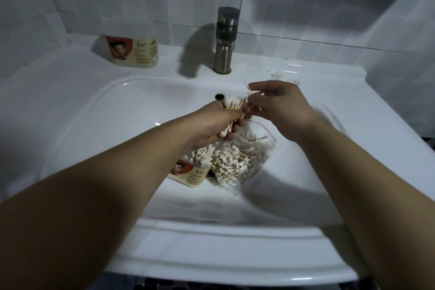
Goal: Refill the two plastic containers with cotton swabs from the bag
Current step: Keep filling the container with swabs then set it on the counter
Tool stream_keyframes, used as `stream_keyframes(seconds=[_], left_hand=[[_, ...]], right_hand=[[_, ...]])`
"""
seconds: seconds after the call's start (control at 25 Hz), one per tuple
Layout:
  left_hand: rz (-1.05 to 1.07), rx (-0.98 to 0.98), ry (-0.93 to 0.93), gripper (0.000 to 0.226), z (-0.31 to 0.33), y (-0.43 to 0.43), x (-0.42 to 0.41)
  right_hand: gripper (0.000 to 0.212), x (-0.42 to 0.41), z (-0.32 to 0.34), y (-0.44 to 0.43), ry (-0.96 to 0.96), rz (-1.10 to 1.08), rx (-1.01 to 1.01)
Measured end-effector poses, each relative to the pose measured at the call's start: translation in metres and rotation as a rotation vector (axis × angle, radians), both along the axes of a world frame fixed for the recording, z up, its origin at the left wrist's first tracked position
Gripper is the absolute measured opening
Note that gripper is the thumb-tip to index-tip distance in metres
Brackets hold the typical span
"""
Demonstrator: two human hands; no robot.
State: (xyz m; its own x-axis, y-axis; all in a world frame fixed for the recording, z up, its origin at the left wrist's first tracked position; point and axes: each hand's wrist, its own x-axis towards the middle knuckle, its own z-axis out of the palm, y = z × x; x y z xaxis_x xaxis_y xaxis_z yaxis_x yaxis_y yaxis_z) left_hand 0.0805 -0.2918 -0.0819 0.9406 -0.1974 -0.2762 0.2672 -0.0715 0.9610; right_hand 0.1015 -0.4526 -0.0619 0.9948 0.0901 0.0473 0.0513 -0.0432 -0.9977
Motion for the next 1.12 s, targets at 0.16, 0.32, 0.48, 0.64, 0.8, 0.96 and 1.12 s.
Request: stream_keyframes(seconds=[0.16,0.32,0.48,0.64,0.8,0.96,1.12], left_hand=[[-0.019,0.020,-0.001,0.021,0.002,-0.002,-0.002],[0.004,0.021,0.025,0.016,0.002,-0.002,-0.002],[-0.020,0.041,0.024,0.016,0.006,0.000,-0.006],[-0.033,0.004,0.037,0.017,0.006,-0.001,-0.008],[-0.018,-0.026,0.037,0.021,0.003,-0.001,-0.007],[-0.018,-0.105,0.061,0.025,0.002,-0.002,-0.006],[-0.033,-0.060,0.044,0.027,0.001,-0.001,-0.005]], right_hand=[[0.017,-0.002,-0.001,0.003,0.014,0.008,-0.035],[0.025,0.002,0.000,0.000,-0.004,-0.075,-0.145],[0.048,0.009,-0.001,-0.006,-0.032,-0.153,-0.047],[0.034,0.006,0.000,-0.005,-0.014,-0.103,-0.069],[0.015,0.000,0.001,0.000,0.006,-0.062,-0.033],[0.012,0.000,0.001,0.001,0.019,-0.069,0.019],[0.014,0.003,-0.007,0.001,-0.068,-0.058,-0.225]])
